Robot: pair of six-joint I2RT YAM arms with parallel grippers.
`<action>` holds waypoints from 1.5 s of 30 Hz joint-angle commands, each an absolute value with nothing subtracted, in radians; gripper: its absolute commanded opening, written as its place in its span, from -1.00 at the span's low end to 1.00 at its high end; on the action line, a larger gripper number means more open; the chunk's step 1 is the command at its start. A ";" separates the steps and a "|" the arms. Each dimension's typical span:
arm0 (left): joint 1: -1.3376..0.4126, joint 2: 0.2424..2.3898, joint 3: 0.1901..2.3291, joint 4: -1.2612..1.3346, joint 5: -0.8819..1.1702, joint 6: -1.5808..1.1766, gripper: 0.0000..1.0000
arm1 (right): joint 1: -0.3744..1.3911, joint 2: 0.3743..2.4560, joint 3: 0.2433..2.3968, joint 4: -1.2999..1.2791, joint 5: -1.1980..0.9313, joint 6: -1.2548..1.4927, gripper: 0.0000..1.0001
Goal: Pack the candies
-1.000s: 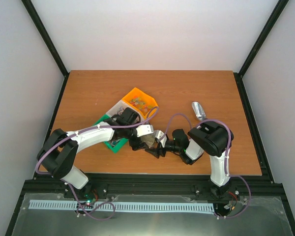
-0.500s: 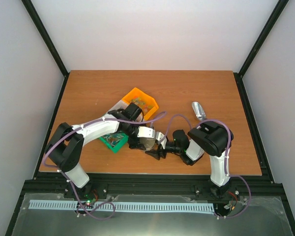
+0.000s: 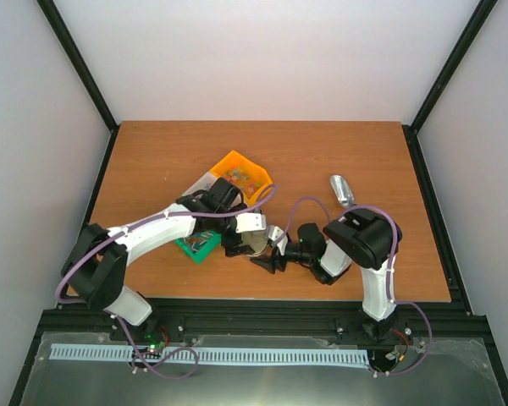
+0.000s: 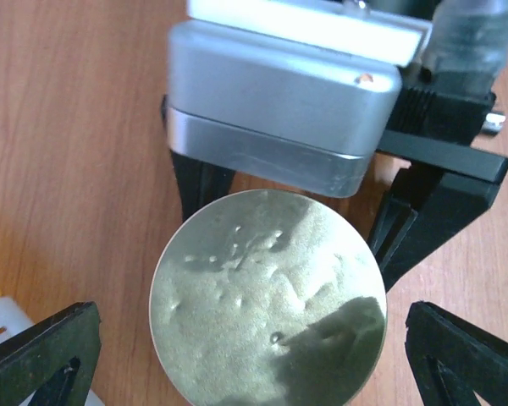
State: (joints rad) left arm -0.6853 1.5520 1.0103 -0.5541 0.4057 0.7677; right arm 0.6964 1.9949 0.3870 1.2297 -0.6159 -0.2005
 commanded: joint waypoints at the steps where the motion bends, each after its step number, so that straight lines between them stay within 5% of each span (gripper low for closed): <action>1: -0.690 1.502 0.950 -0.423 0.376 0.563 1.00 | 0.704 2.008 0.385 1.281 -0.558 -0.197 0.08; 15: -0.705 1.556 0.881 -0.279 0.313 0.343 0.98 | 0.705 2.016 0.403 1.243 -0.507 -0.168 0.05; 22: -0.709 1.571 0.891 -0.270 0.310 0.345 0.72 | 0.706 2.014 0.409 1.222 -0.528 -0.169 0.04; 36: -0.708 1.622 1.001 -0.676 0.460 0.966 0.45 | 0.707 1.996 0.389 1.210 -0.691 -0.196 0.00; 41: -0.708 1.660 1.084 -0.798 0.482 1.179 0.47 | 0.711 2.000 0.384 1.224 -0.722 -0.191 -0.04; 45: -0.705 1.681 1.154 -0.752 0.514 1.064 0.73 | 0.713 1.997 0.379 1.241 -0.685 -0.187 -0.07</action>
State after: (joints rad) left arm -0.6796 1.6531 1.0927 -0.6933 0.3798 0.9192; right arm 0.6964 1.9961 0.3889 1.2358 -0.6216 -0.1825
